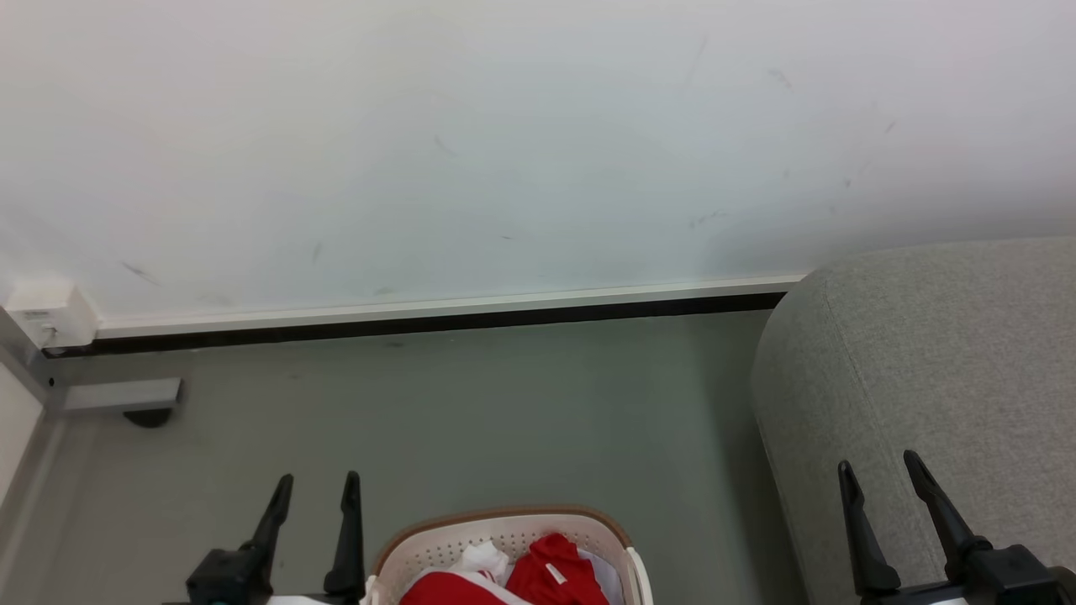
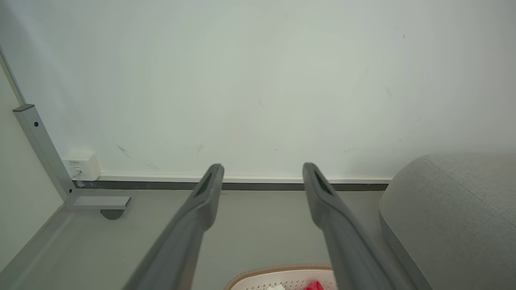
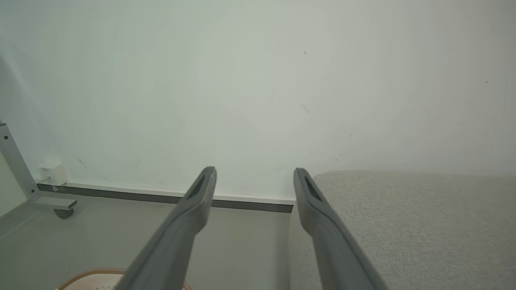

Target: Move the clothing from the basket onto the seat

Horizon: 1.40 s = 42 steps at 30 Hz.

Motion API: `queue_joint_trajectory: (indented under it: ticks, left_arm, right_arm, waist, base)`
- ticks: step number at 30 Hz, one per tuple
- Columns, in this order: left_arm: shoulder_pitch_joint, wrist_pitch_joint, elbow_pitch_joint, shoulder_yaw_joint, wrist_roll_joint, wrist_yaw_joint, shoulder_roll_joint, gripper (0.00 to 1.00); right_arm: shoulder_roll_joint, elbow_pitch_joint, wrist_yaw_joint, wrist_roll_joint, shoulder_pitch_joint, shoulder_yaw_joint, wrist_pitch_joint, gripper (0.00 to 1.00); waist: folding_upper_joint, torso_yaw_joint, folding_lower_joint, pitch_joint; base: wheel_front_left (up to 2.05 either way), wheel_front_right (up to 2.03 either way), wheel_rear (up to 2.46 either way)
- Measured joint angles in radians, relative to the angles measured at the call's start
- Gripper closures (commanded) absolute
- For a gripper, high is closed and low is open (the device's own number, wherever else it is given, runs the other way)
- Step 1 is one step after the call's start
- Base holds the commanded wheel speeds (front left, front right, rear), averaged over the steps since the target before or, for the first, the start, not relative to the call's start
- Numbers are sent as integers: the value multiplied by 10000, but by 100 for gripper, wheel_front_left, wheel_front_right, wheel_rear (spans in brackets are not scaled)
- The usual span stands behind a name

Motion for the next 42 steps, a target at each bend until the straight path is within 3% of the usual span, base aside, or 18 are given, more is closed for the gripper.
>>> queue_joint_trajectory:
  ticks: [25,34,42]
  left_arm:
    - [47,-77,245,-36,174,8,4,0]
    - [-94,-79,360,-148,184,-128,8,0]
    - [-657,-79,1078,-435,571,-522,21,0]
  right_arm:
    - [15,98,0,-232,26,25,-84,0]
    - [35,56,0,-201,-40,125,-84,0]
    - [50,-84,0,-146,-303,167,-86,0]
  waist:
    - [0,-49,0,41]
    - [0,-301,0,218]
    - [0,-712,0,569]
  base:
    - [0,0,0]
    - [0,0,0]
    - [0,0,0]
